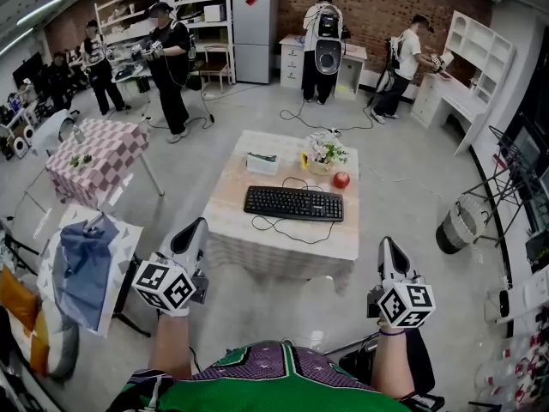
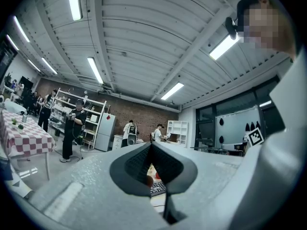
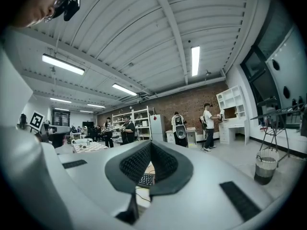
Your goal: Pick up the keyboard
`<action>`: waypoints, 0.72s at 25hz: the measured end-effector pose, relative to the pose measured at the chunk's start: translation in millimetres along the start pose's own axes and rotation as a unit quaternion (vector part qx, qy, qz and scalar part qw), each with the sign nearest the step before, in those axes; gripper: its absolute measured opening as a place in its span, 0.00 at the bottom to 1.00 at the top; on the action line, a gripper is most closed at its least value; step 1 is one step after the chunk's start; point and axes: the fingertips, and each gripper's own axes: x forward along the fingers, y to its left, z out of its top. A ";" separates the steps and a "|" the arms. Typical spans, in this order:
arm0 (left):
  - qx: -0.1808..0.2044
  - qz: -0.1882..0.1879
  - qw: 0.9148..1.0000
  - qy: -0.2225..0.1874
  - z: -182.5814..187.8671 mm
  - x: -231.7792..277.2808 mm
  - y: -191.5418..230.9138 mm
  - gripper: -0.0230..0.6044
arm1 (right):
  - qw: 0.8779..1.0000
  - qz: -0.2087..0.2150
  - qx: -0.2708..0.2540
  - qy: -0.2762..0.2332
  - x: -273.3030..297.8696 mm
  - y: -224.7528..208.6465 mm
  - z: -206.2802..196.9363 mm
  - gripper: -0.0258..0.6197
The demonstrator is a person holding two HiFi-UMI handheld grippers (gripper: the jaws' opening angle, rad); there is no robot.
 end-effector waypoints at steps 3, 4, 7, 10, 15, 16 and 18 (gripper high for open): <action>0.002 0.003 1.000 0.000 -0.1 9.1 -5.6 0.06 | 1.000 0.006 0.003 -0.002 6.6 -9.3 0.1 0.04; 0.005 0.004 1.000 0.001 -0.9 12.2 -7.6 0.06 | 1.000 0.008 0.006 -0.002 8.5 -12.8 -0.6 0.04; 0.011 0.009 1.000 0.003 -2.1 19.1 -12.9 0.06 | 1.000 0.015 0.013 -0.001 14.4 -21.3 -3.9 0.04; 0.018 0.014 1.000 0.007 -3.6 25.1 -21.9 0.06 | 0.999 0.023 0.023 0.001 17.3 -29.1 -7.5 0.04; 0.025 0.023 0.999 0.024 -14.9 36.3 -28.3 0.06 | 0.999 0.031 0.038 0.007 28.6 -44.5 -13.9 0.04; 0.024 0.025 0.999 0.029 -17.3 38.3 -26.1 0.06 | 0.999 0.032 0.042 0.010 32.7 -45.6 -16.2 0.04; 0.022 0.028 0.999 0.036 -22.8 42.9 -19.0 0.06 | 0.998 0.032 0.043 0.015 41.7 -46.4 -21.0 0.04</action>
